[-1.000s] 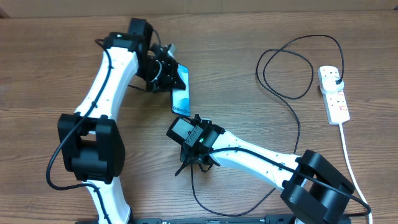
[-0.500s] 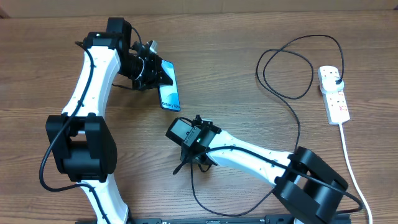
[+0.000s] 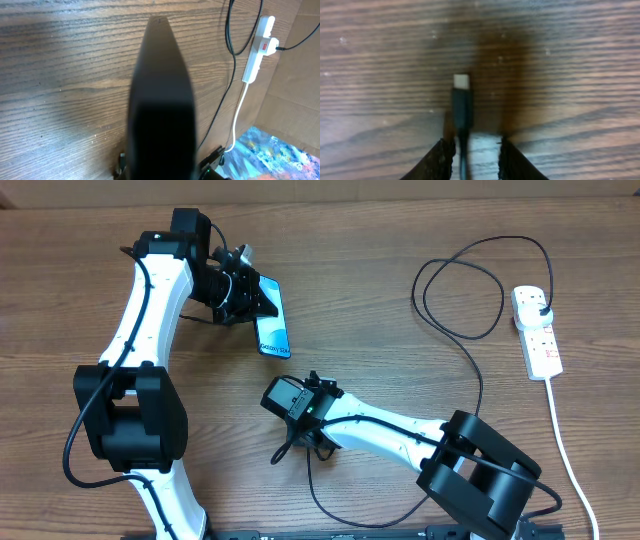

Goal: Plug charger to phone and switch on socket
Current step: 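Lower the right gripper over the black USB-C cable end and grasp it, then lift the cable end with the right gripper toward the phone's bottom port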

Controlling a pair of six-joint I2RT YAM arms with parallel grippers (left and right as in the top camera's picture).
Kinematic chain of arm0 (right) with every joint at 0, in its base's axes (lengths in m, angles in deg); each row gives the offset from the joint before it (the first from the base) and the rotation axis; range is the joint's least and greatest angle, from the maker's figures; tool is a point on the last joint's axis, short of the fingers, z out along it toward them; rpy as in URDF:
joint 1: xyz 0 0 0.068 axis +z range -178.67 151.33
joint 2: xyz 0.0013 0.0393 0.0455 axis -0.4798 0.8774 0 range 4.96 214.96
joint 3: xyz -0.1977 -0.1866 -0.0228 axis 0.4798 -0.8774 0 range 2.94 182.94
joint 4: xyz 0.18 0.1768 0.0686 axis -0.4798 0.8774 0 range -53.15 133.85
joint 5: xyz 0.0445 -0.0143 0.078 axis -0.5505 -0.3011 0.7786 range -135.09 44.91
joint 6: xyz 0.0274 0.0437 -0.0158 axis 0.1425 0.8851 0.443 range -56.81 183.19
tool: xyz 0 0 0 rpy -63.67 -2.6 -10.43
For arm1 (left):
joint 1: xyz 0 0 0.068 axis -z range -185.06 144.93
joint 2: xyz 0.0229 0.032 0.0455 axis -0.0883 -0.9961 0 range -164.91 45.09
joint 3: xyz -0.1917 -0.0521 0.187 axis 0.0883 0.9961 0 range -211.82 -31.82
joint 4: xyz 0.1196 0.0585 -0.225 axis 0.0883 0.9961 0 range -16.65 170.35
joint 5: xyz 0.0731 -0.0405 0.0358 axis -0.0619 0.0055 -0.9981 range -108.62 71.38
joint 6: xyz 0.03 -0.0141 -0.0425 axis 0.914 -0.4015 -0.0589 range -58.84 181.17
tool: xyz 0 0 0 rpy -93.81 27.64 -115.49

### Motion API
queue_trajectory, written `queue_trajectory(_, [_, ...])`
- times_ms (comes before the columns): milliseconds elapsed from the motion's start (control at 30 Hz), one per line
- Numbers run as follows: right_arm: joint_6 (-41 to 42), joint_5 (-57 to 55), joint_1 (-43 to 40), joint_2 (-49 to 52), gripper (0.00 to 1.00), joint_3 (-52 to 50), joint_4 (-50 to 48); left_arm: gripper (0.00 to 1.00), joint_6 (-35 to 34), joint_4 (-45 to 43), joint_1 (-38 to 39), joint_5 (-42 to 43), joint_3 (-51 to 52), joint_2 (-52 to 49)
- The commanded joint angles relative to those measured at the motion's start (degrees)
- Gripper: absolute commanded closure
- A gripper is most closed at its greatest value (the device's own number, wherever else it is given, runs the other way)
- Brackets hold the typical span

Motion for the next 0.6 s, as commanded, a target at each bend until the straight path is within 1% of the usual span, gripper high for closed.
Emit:
queue_trajectory(0, [0.44,-1.90,0.22,2.14,0.67,-0.50,0.00,0.96,-0.83,0.11,-0.37,2.21,-1.16,0.07])
queue_trajectory(100, [0.44,-1.88,0.20,2.14,0.70,-0.50,-0.26,0.96,-0.85,0.11,-0.37,2.21,-1.18,0.07])
queue_trajectory(233, [0.42,-1.70,0.22,2.14,0.85,-0.50,-0.11,0.96,-0.85,0.11,-0.37,2.23,-1.16,0.07])
queue_trajectory(333, [0.39,-0.48,0.22,2.14,0.93,-0.50,0.13,0.96,-0.81,0.13,-0.37,2.27,-1.16,0.07])
queue_trajectory(400, [0.22,0.39,0.20,2.12,0.94,-0.48,0.31,0.96,-0.55,0.11,-0.37,3.08,-1.18,0.07])
queue_trajectory(433, [0.20,0.39,0.20,2.12,0.96,-0.48,0.37,0.96,0.22,0.07,-0.37,4.28,-1.16,0.07])
queue_trajectory(567, [0.22,1.31,-0.37,1.84,0.96,0.11,3.26,0.96,4.44,-0.44,-0.44,11.28,-1.18,0.07])
